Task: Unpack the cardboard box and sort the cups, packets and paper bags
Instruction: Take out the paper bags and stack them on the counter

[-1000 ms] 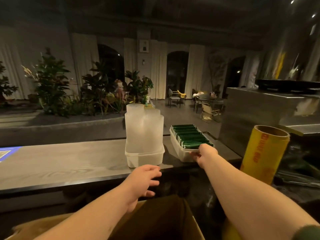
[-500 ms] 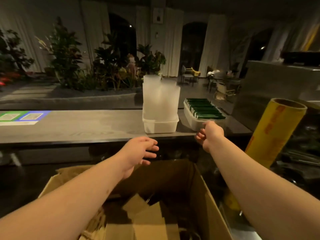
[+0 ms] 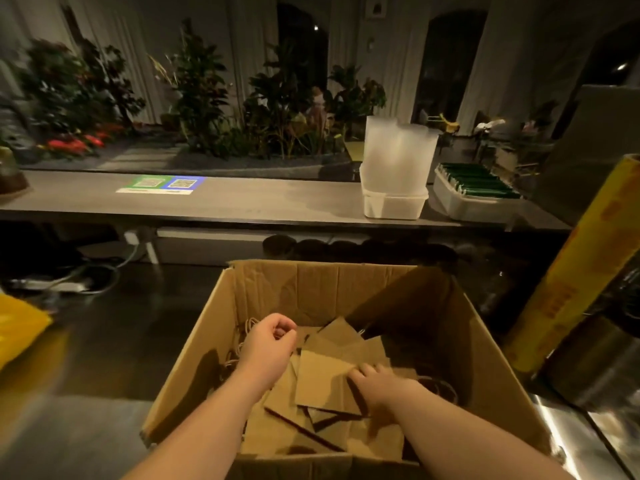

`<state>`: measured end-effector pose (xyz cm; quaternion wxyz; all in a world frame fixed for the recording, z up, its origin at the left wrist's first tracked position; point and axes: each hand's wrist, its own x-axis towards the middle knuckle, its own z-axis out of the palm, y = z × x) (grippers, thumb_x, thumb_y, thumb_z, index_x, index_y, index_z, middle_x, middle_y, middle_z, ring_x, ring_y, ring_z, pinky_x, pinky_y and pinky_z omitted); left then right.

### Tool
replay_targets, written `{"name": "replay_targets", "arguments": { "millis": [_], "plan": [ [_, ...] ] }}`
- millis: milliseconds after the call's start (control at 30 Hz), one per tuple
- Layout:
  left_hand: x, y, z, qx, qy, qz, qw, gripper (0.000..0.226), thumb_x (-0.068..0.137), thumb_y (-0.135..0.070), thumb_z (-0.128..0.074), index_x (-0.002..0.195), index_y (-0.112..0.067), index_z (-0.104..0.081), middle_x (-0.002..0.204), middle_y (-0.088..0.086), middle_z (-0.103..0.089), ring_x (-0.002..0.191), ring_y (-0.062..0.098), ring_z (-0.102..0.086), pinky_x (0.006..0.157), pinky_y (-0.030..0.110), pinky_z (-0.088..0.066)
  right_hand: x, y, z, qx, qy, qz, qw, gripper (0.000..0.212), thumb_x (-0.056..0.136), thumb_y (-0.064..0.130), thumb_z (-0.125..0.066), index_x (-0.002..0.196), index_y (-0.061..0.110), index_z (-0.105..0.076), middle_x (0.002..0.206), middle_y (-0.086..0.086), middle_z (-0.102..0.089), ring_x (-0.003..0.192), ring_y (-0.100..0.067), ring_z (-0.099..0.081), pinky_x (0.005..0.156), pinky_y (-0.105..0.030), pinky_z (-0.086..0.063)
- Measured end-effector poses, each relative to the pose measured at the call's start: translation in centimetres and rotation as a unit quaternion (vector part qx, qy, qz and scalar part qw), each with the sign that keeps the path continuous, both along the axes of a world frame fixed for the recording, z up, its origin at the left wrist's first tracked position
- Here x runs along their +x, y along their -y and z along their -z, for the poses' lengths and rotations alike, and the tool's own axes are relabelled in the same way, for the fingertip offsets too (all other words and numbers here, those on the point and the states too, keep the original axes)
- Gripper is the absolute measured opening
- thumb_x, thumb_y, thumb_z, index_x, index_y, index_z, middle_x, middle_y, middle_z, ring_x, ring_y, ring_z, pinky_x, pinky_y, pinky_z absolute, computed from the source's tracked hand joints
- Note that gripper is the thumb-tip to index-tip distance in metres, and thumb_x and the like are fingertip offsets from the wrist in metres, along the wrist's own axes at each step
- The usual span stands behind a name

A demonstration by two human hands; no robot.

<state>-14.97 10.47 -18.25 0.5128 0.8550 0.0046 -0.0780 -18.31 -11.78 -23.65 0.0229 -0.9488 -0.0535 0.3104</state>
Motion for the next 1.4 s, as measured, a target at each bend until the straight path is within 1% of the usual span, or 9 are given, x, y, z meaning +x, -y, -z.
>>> {"name": "replay_targets", "arguments": {
  "millis": [167, 367, 567, 767, 867, 967, 1033, 1133, 1400],
  "plan": [
    [0.0, -0.3, 1.4, 0.102, 0.064, 0.077, 0.99, 0.017, 0.097, -0.022, -0.062, 0.107, -0.036, -0.062, 0.104, -0.013, -0.065, 0.096, 0.011, -0.063, 0.086, 0.036, -0.058, -0.5, -0.8, -0.1, 0.042, 0.055, 0.051, 0.996, 0.063, 0.091, 0.025, -0.074, 0.146, 0.027, -0.044, 0.139, -0.003, -0.056, 0.13, -0.027, -0.055, 0.105, -0.042, -0.048],
    [-0.9, 1.9, 1.8, 0.286, 0.084, 0.301, 0.906, 0.062, 0.085, -0.045, -0.067, 0.143, -0.041, -0.045, 0.142, -0.017, -0.051, 0.133, 0.01, -0.047, 0.115, 0.038, -0.04, 0.1, -2.1, -3.1, 0.015, 0.242, -0.039, 0.969, 0.029, 0.096, 0.026, -0.067, 0.124, 0.029, -0.061, 0.109, 0.003, -0.068, 0.106, -0.02, -0.064, 0.096, -0.038, -0.052],
    [-0.7, 1.4, 0.8, 0.295, 0.113, 0.157, 0.936, 0.057, 0.098, -0.017, -0.06, 0.148, -0.037, -0.044, 0.136, -0.006, -0.062, 0.125, 0.02, -0.058, 0.103, 0.036, -0.051, 1.2, -3.5, -5.2, -0.02, 0.524, -0.167, 0.835, 0.022, 0.089, 0.021, -0.074, 0.11, 0.026, -0.072, 0.11, 0.001, -0.074, 0.117, -0.029, -0.061, 0.112, -0.057, -0.035],
    [0.3, -0.7, 1.0, 0.054, 0.056, -0.018, 0.997, 0.053, 0.103, -0.011, -0.052, 0.152, -0.028, -0.04, 0.14, -0.006, -0.058, 0.136, 0.021, -0.052, 0.107, 0.041, -0.048, 2.0, -0.7, -5.9, 0.155, 0.731, -0.073, 0.66, 0.026, 0.091, 0.028, -0.062, 0.115, 0.019, -0.057, 0.121, -0.005, -0.055, 0.115, -0.026, -0.05, 0.104, -0.04, -0.038],
    [1.0, -0.9, 1.1, -0.047, 0.05, -0.044, 0.997, 0.04, 0.106, -0.019, -0.048, 0.144, -0.033, -0.048, 0.134, -0.013, -0.06, 0.133, 0.017, -0.053, 0.107, 0.044, -0.048, 1.9, 0.3, -4.4, 0.12, 0.507, 0.009, 0.854, 0.036, 0.095, 0.041, -0.059, 0.127, 0.025, -0.056, 0.126, 0.006, -0.055, 0.12, -0.017, -0.052, 0.102, -0.026, -0.045],
    [1.4, -0.7, 1.2, -0.091, 0.038, -0.053, 0.994, 0.037, 0.106, -0.019, -0.049, 0.138, -0.039, -0.048, 0.132, -0.016, -0.058, 0.128, 0.015, -0.052, 0.109, 0.049, -0.046, 2.3, 1.7, -1.2, 0.007, 0.137, 0.021, 0.99, 0.08, 0.088, 0.046, -0.074, 0.155, 0.03, -0.033, 0.164, 0.005, -0.027, 0.154, -0.025, -0.02, 0.123, -0.046, -0.03],
    [1.5, -0.6, 1.2, -0.114, 0.037, -0.039, 0.992, 0.037, 0.106, -0.017, -0.049, 0.124, -0.049, -0.049, 0.125, -0.02, -0.06, 0.122, 0.01, -0.055, 0.105, 0.044, -0.049, 2.5, 2.4, 0.1, -0.003, 0.034, 0.026, 0.999, 0.098, 0.084, 0.038, -0.081, 0.161, 0.03, -0.021, 0.17, 0.004, -0.013, 0.157, -0.029, -0.004, 0.125, -0.056, -0.02],
    [1.4, -0.7, 1.4, -0.13, 0.046, -0.023, 0.99, 0.041, 0.105, -0.015, -0.05, 0.128, -0.049, -0.049, 0.125, -0.022, -0.061, 0.123, 0.008, -0.056, 0.103, 0.04, -0.051, 2.6, 2.5, 0.7, 0.014, 0.002, 0.059, 0.998, 0.098, 0.084, 0.033, -0.082, 0.16, 0.032, -0.021, 0.165, 0.0, -0.028, 0.152, -0.029, -0.027, 0.123, -0.054, -0.028],
    [0.5, -0.9, 1.3, -0.078, 0.086, -0.038, 0.993, 0.08, 0.104, -0.01, -0.05, 0.145, -0.064, -0.007, 0.152, -0.009, -0.044, 0.129, 0.014, -0.051, 0.105, 0.041, -0.047, 1.7, 1.3, -0.4, 0.05, 0.136, 0.04, 0.989, 0.029, 0.095, 0.026, -0.067, 0.123, 0.034, -0.062, 0.119, 0.009, -0.065, 0.115, -0.013, -0.061, 0.112, -0.04, -0.044]
  ]
}}
